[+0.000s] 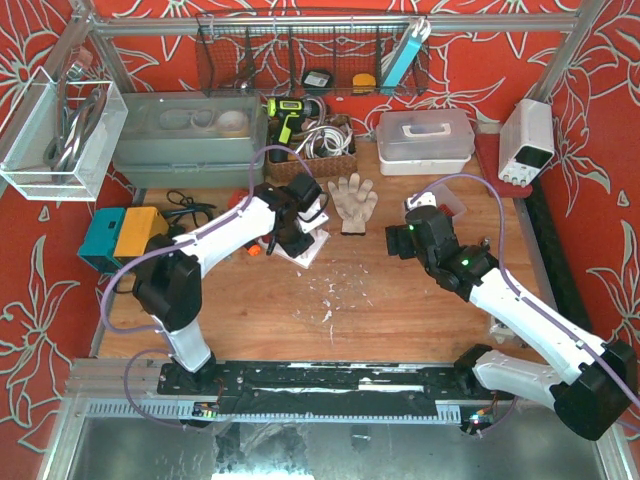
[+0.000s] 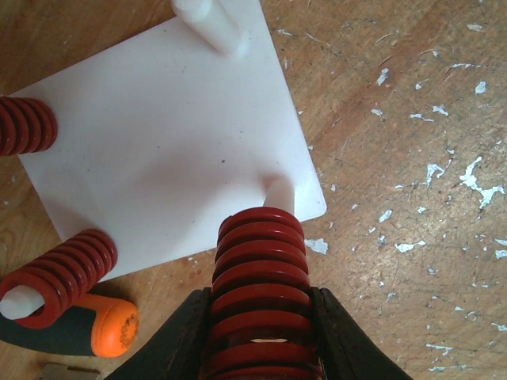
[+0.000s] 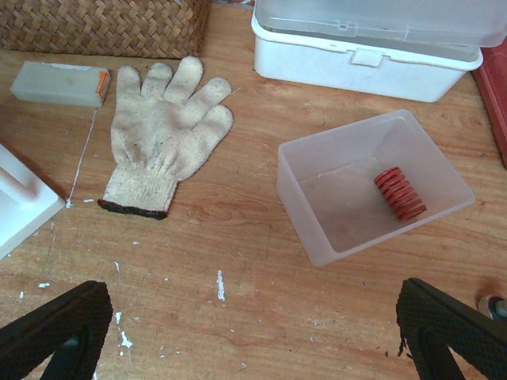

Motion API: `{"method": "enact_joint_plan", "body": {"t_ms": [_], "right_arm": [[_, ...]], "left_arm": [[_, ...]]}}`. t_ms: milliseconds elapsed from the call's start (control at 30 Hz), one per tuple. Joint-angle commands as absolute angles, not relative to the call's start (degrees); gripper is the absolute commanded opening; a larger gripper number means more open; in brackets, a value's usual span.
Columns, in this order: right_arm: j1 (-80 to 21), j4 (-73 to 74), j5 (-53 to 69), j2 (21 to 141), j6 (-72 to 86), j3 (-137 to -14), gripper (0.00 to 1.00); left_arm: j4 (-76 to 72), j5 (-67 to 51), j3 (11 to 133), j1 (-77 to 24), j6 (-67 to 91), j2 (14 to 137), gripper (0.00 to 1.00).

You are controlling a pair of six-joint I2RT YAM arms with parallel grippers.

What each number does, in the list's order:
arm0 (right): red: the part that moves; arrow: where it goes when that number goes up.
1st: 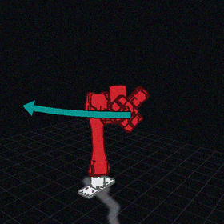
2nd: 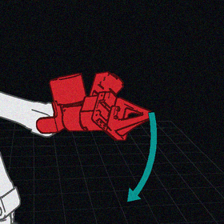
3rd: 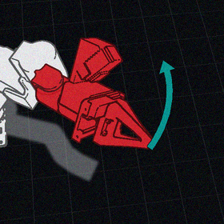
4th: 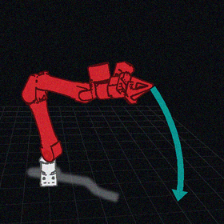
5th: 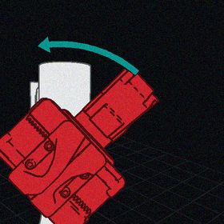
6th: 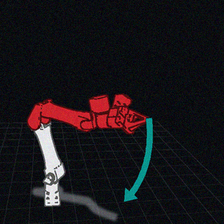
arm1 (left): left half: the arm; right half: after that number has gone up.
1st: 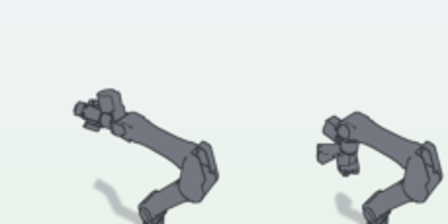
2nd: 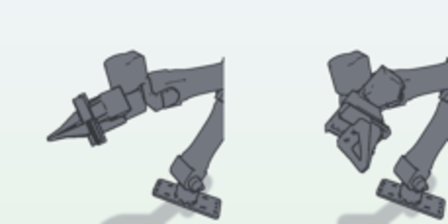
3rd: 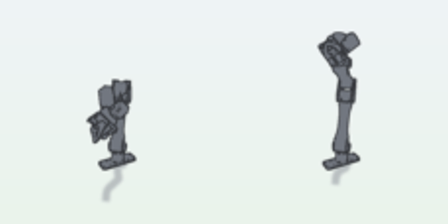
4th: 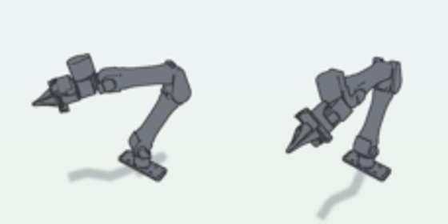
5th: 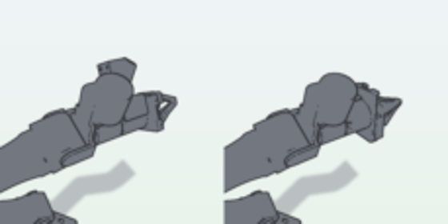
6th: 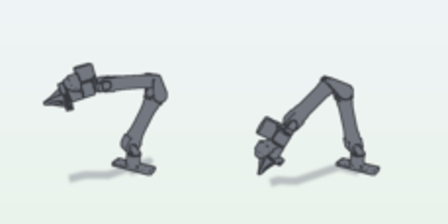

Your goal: Install the large spring

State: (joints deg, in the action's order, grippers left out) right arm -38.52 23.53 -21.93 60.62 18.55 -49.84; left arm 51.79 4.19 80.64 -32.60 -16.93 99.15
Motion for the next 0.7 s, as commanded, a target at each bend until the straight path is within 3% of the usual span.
{"method": "enact_joint_plan", "body": {"t_ms": [0, 233, 400, 500, 600, 667], "right_arm": [[-38.1, 22.8, -22.9, 59.7, 18.4, -48.9, 0.98], [-38.0, 22.7, -22.8, 59.5, 18.2, -48.7, 0.98], [-38.0, 22.6, -22.7, 59.5, 18.2, -48.7, 0.98], [-37.9, 22.5, -22.6, 59.5, 18.1, -48.7, 0.98], [-38.0, 22.6, -22.8, 59.5, 18.1, -48.7, 0.98], [-37.9, 22.6, -22.8, 59.4, 18.1, -48.6, 0.98]], "left_arm": [[51.5, 3.0, 80.8, -32.3, -17.9, 100.6, 0.0], [51.4, 3.2, 80.7, -32.3, -18.1, 101.8, 0.0], [51.0, 3.5, 80.9, -32.0, -18.2, 102.5, 0.08], [51.0, 3.6, 81.2, -32.0, -18.2, 103.3, 0.23], [50.9, 3.5, 81.5, -32.0, -18.5, 103.6, 0.45], [50.9, 3.2, 81.8, -32.0, -18.6, 103.6, 0.52]]}}
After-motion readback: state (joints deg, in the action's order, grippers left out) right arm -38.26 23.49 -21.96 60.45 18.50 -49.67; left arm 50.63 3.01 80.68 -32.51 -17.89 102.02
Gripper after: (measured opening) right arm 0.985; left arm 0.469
